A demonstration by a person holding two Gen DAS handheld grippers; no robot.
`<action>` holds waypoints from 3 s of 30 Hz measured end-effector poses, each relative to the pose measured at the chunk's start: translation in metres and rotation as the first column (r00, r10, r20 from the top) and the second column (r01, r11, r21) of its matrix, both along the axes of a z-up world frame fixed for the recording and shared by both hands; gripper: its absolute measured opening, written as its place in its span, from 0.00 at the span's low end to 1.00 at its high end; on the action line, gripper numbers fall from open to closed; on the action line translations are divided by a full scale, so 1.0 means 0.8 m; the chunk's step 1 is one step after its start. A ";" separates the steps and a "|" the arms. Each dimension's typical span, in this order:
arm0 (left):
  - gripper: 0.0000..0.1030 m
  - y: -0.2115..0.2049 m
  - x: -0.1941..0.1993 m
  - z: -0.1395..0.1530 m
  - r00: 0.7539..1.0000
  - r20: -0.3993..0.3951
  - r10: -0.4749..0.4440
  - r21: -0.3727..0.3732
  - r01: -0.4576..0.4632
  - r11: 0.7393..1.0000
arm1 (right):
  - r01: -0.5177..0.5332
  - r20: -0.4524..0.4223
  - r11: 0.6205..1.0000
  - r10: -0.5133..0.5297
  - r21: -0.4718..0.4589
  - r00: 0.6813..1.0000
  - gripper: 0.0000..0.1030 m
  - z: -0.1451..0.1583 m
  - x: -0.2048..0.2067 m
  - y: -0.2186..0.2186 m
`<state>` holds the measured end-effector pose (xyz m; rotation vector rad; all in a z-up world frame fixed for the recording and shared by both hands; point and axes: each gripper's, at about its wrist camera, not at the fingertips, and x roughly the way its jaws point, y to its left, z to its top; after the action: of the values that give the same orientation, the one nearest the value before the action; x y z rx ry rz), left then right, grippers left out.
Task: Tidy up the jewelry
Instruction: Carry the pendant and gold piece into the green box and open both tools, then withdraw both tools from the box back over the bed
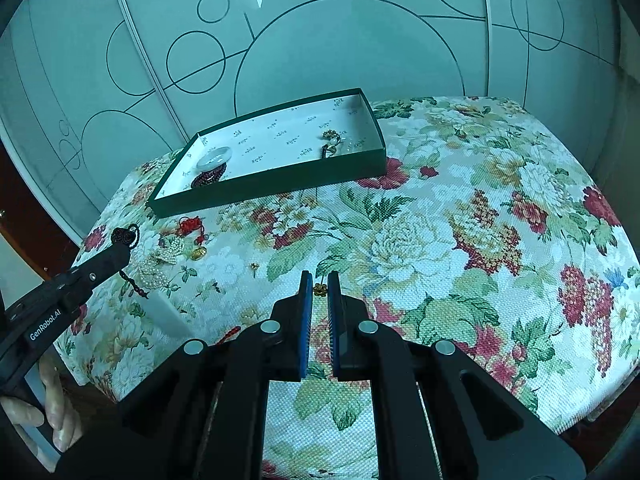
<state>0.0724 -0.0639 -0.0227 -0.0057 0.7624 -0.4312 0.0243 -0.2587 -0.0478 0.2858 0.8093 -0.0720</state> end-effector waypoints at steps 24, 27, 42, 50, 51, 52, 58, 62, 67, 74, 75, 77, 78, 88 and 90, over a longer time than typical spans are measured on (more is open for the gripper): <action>0.05 -0.032 0.048 0.070 0.991 0.124 -0.042 -0.011 0.044 0.999 | -0.046 0.089 0.999 0.046 -0.008 0.995 0.07 0.058 0.048 0.005; 0.05 -0.045 0.065 0.082 0.986 0.155 -0.055 -0.003 0.056 0.998 | -0.053 0.109 0.998 0.055 -0.019 0.993 0.07 0.069 0.069 0.004; 0.05 -0.089 0.184 0.057 0.986 0.151 -0.074 0.028 0.070 0.997 | -0.059 0.078 0.998 0.059 0.006 0.995 0.07 0.047 0.208 -0.010; 0.05 -0.097 0.241 -0.016 0.996 0.075 -0.050 0.100 0.043 0.994 | -0.070 -0.014 0.997 0.070 -0.019 0.997 0.08 -0.014 0.266 -0.004; 0.05 -0.098 0.248 -0.020 0.996 0.071 -0.049 0.106 0.042 0.994 | -0.071 -0.022 0.997 0.070 -0.022 0.997 0.08 -0.018 0.273 -0.003; 0.06 -0.099 0.253 -0.023 0.997 0.066 -0.052 0.104 0.045 0.994 | -0.068 -0.027 0.997 0.067 -0.029 0.997 0.08 -0.022 0.279 -0.003; 0.08 -0.102 0.274 -0.042 0.999 0.023 -0.044 0.119 0.041 0.992 | -0.064 -0.071 0.998 0.062 -0.017 0.996 0.09 -0.044 0.301 -0.008; 0.30 -0.099 0.277 -0.049 1.000 0.010 -0.023 0.130 0.022 0.991 | -0.061 -0.068 0.998 0.060 -0.015 0.996 0.10 -0.046 0.298 -0.008; 0.45 -0.082 0.263 -0.035 1.000 0.009 -0.012 0.093 0.011 0.996 | -0.051 -0.038 0.999 0.051 -0.003 0.998 0.10 -0.028 0.274 -0.013; 0.45 -0.047 0.212 -0.013 1.000 -0.010 0.006 0.064 -0.005 0.998 | -0.031 -0.014 1.000 0.031 0.003 0.999 0.21 -0.005 0.197 -0.021; 0.45 -0.040 0.201 -0.012 1.000 -0.019 0.011 0.054 -0.009 0.998 | -0.030 -0.018 1.000 0.030 0.002 0.999 0.21 -0.004 0.187 -0.020; 0.45 -0.030 0.182 -0.012 0.999 -0.033 0.020 0.049 -0.019 0.999 | -0.029 -0.028 1.000 0.029 0.004 0.999 0.21 -0.005 0.163 -0.018; 0.45 -0.025 0.172 -0.012 0.999 -0.039 0.024 0.049 -0.022 0.999 | -0.032 -0.035 0.999 0.032 0.007 0.999 0.21 -0.005 0.149 -0.016; 0.45 0.035 0.063 -0.038 0.989 -0.115 0.090 0.046 -0.086 0.995 | -0.087 -0.099 0.996 0.090 0.027 0.991 0.21 -0.020 0.044 0.028; 0.45 0.045 0.044 -0.044 0.987 -0.126 0.102 0.046 -0.097 0.994 | -0.104 -0.106 0.994 0.106 0.025 0.989 0.21 -0.022 0.028 0.038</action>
<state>0.1079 -0.0282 -0.0576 -0.0339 0.8934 -0.3228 0.0471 -0.2284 -0.0654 0.2590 0.9306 0.0197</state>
